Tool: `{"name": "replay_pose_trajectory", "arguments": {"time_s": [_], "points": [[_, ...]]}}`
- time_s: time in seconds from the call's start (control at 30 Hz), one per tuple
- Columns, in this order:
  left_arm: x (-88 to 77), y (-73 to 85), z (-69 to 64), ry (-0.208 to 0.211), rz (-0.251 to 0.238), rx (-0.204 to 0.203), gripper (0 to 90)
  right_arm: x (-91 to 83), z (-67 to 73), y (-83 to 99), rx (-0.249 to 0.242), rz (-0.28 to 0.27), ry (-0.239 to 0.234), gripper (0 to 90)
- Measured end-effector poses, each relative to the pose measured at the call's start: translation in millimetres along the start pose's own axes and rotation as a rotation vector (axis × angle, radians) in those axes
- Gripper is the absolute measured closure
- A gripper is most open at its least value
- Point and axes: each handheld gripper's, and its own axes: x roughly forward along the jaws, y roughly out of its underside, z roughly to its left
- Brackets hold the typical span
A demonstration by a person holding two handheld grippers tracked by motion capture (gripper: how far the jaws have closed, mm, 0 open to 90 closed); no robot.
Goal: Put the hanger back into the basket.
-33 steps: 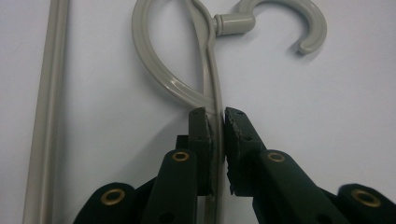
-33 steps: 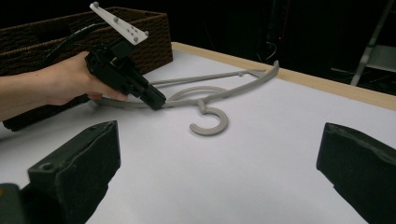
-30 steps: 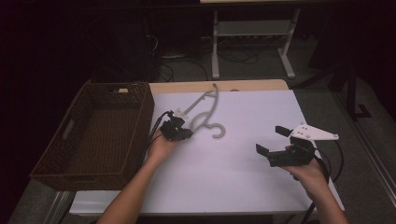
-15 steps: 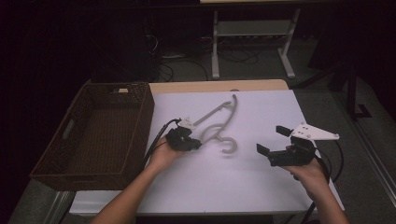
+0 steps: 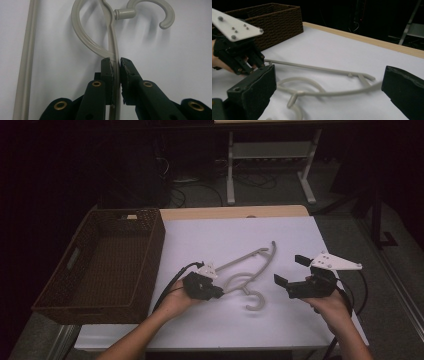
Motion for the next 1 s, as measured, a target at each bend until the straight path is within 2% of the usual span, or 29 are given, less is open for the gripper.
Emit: {"name": "replay_pose_trajectory", "arguments": {"time_s": [0.1, 0.33, 0.53, 0.57, 0.6, 0.7, 0.87, 1.0], "points": [[3.5, 2.0, -4.7, 0.011, 0.007, 0.004, 81.8, -0.1, -0.2, 0.2, 0.001, 0.0, 0.001, 0.0], [5.4, 4.2, -4.4, 0.024, 0.019, -0.005, 81.7, 0.3, -0.6, 0.3, -0.01, -0.004, 0.002, 0.0], [5.7, 8.0, -6.4, 0.009, 0.026, 0.006, 80.8, 0.2, -0.6, 0.4, -0.01, -0.004, 0.002, 0.0], [4.3, 8.4, -6.5, 0.009, 0.024, 0.004, 76.6, 0.1, -0.5, 0.5, -0.008, -0.003, 0.002, 0.0], [2.6, 8.9, -7.4, 0.007, 0.022, -0.003, 76.6, -0.1, -0.3, 0.5, -0.005, -0.001, 0.003, 0.0], [-3.5, 10.3, -8.9, -0.014, 0.038, 0.012, 70.3, -0.5, -0.1, 0.4, -0.005, -0.002, 0.004, 0.0], [-4.6, 15.6, -13.2, -0.023, 0.074, 0.012, 69.5, 0.0, 0.5, 0.5, -0.003, 0.003, 0.002, 0.0], [0.2, 12.5, -12.9, -0.03, 0.085, 0.024, 70.9, 1.1, 0.7, 0.5, -0.014, 0.007, 0.002, 0.0]]}}
